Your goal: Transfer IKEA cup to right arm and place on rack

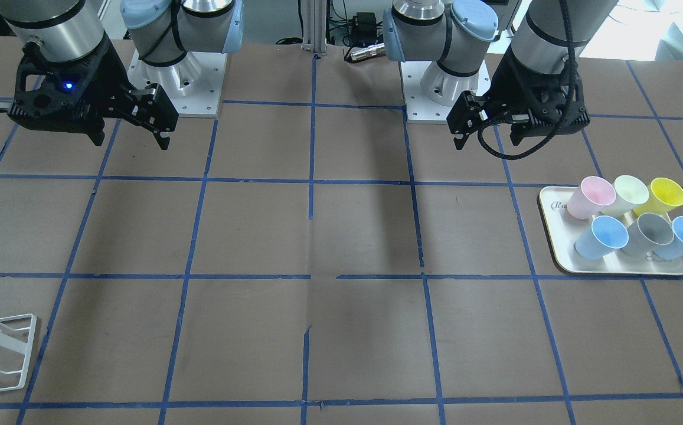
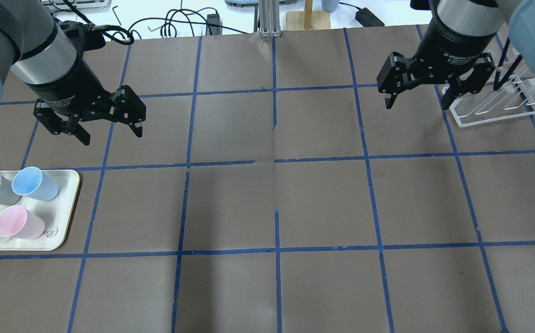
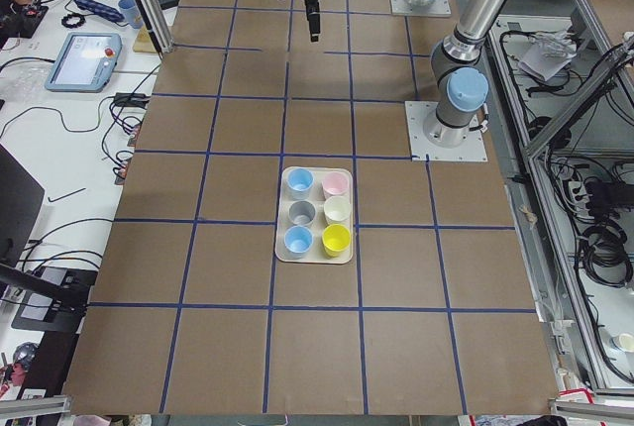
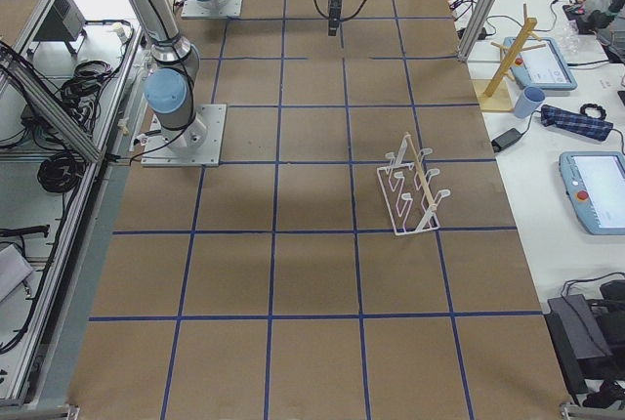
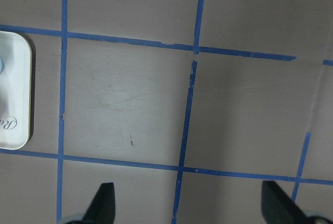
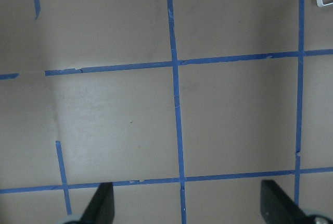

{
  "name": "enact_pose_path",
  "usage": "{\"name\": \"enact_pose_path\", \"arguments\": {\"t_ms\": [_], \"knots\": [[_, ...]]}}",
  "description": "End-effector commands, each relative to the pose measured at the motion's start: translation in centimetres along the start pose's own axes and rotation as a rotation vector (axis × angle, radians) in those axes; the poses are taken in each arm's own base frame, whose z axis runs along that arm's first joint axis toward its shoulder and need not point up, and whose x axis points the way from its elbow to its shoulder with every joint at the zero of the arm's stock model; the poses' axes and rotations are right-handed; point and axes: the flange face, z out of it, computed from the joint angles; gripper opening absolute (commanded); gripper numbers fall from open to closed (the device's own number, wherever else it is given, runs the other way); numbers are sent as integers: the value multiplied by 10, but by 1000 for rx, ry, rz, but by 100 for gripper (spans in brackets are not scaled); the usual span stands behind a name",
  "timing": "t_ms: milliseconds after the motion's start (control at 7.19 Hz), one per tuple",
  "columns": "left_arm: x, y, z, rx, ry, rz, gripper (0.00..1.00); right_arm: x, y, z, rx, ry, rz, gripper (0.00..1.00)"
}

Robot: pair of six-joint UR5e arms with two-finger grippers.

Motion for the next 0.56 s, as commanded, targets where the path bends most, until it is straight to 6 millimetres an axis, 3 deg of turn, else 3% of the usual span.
{"name": "enact_pose_path", "arguments": {"t_ms": [0,278,417], "knots": [[-10,-7,6,-7,-6,46,100,0,0,0,-1,0,0,100],[-68,-29,16,-24,4,-43,100,0,0,1,-4,0,1,100],[-90,-35,19,-30,6,16,100,0,0,0,-1,0,0,100]]}}
